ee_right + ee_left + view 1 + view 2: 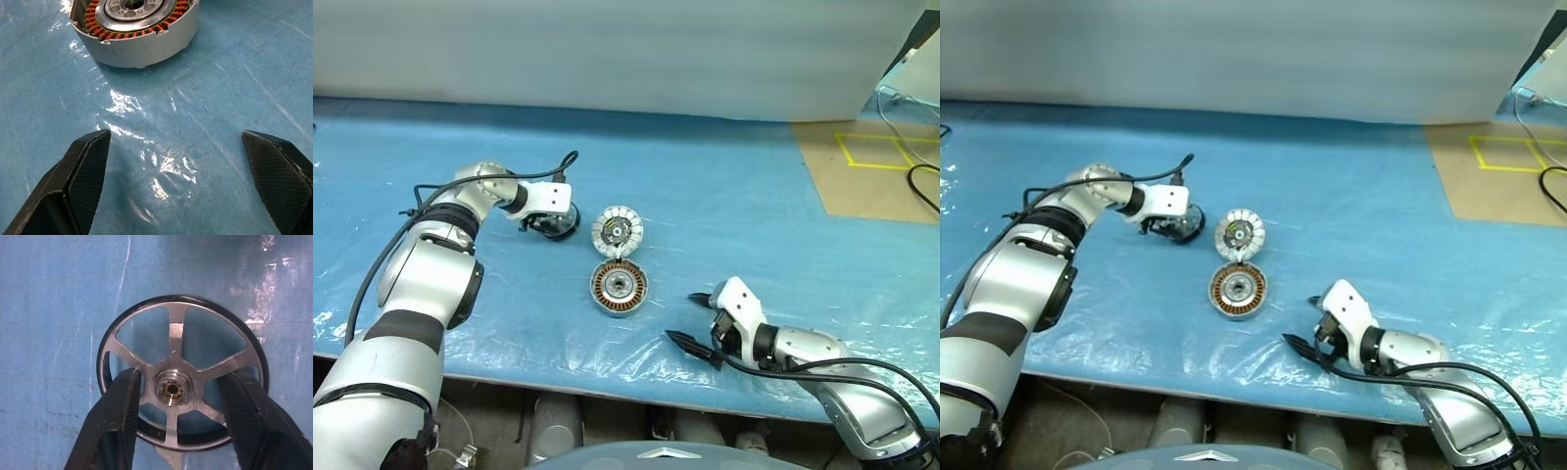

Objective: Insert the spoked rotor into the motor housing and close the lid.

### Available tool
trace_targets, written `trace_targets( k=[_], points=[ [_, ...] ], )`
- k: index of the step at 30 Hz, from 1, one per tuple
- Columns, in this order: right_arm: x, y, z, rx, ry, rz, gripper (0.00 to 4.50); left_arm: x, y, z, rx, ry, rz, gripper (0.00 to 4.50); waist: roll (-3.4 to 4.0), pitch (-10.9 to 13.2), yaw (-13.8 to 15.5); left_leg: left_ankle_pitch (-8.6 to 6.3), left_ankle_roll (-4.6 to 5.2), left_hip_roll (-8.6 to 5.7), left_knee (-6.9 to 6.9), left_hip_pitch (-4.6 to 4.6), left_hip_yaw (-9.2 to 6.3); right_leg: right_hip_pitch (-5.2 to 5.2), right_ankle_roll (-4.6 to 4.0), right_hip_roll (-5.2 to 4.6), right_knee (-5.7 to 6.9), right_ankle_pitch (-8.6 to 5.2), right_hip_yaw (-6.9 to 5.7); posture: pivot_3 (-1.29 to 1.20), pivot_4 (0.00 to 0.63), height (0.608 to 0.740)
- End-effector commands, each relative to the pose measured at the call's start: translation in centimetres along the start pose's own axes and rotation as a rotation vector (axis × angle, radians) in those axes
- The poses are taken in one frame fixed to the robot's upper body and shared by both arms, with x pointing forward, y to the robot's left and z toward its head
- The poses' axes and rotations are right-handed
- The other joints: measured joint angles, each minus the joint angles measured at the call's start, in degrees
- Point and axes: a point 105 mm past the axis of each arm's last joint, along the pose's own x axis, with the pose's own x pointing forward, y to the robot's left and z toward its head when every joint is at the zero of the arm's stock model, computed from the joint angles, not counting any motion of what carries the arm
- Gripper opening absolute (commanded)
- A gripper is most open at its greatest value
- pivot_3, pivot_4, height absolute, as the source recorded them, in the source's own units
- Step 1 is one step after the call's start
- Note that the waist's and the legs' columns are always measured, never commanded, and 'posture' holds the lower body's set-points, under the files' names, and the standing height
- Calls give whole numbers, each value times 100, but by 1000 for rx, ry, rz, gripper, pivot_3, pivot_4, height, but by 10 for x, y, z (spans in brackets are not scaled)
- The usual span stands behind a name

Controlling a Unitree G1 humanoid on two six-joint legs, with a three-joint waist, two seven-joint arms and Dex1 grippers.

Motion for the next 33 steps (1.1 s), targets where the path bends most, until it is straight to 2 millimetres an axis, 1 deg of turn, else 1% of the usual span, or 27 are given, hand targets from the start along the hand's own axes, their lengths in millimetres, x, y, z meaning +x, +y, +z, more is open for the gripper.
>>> trace_targets(
  k=[1,3,5,11,14,19,21,26,30,33],
  points=[
    [-4,-1,19,-42,-46,-6,4500,0,0,1,17,-5,10,1974,0,0,3,0,0,2,0,1,0,2,0,0,-2,0,0,0,150,740],
    [-4,-1,22,-45,-50,-4,4500,1,-2,0,15,-5,-8,1974,0,0,5,0,1,1,1,6,-1,11,0,0,-12,0,0,0,150,740],
    [-4,-1,26,-48,-53,-1,4500,0,-4,-1,20,-2,-15,1774,0,0,4,1,2,1,1,6,-2,16,3,-1,-22,1,0,0,150,740],
    [-6,0,39,-64,-60,9,4500,-4,-3,-1,16,-45,5,1768,0,0,1,2,3,-1,-4,6,-2,16,4,-4,-25,3,0,0,150,740],
    [-8,1,46,-82,-67,22,4500,-12,1,6,-18,-125,21,1768,1,1,0,2,3,-1,-7,4,-2,13,4,-4,-25,3,1,0,150,740],
    [-11,0,60,-118,-82,60,4500,-34,11,22,-106,-325,52,1768,0,3,0,2,3,0,-8,-4,-1,6,4,-4,-25,3,0,0,150,740],
    [-10,-1,66,-132,-94,78,4500,-42,8,21,-80,-350,35,1768,0,3,-6,2,2,-1,-10,-4,0,5,3,-4,-25,3,1,0,150,740],
    [-7,-2,80,-166,-135,147,4500,-56,-8,18,-11,-400,-54,1768,2,4,-25,2,2,1,-21,-1,2,0,3,-3,-24,3,1,0,150,740],
    [-6,-8,86,-193,-175,180,4500,-59,-11,30,53,-466,-50,1768,3,4,18,2,2,1,-21,-10,4,-8,2,-4,-22,3,0,0,150,740],
    [-5,-8,91,-196,-227,197,4500,-58,-15,45,72,-553,-47,1768,3,5,51,2,2,1,-19,-20,3,-15,0,-6,-17,3,-3,0,150,740]
  ],
)
